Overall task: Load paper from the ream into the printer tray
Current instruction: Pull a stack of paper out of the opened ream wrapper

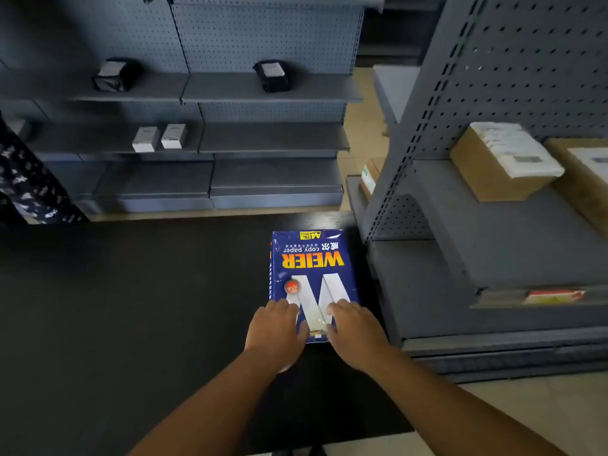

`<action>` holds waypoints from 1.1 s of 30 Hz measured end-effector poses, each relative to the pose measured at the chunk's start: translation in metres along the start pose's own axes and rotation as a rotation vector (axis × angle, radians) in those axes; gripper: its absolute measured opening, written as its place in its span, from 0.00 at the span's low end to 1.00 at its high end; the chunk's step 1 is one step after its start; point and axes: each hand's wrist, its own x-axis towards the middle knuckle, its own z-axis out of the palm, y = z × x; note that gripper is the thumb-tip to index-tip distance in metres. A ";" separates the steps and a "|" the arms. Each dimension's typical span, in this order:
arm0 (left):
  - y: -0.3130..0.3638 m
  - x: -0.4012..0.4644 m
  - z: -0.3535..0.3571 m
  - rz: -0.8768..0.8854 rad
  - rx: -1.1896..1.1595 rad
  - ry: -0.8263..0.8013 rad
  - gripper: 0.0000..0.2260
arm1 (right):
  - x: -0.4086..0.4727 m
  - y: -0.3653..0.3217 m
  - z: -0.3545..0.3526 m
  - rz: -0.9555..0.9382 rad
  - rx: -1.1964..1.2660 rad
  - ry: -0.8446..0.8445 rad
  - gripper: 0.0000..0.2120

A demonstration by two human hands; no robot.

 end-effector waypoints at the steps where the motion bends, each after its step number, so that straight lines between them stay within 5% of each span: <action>1: -0.002 0.008 0.007 0.020 0.014 0.001 0.18 | 0.008 0.003 0.007 -0.008 -0.002 -0.012 0.17; 12: -0.039 0.053 0.116 0.116 0.096 0.097 0.15 | 0.060 0.036 0.104 -0.159 -0.043 0.124 0.09; 25: -0.027 0.044 0.111 0.038 0.116 0.023 0.15 | 0.067 0.038 0.104 -0.191 -0.013 0.081 0.10; 29: -0.025 0.038 0.110 0.061 0.133 0.018 0.16 | 0.026 0.043 0.116 -0.232 -0.008 -0.047 0.04; 33: -0.020 0.030 0.114 0.035 0.127 0.020 0.17 | -0.025 0.042 0.134 -0.247 0.064 0.025 0.11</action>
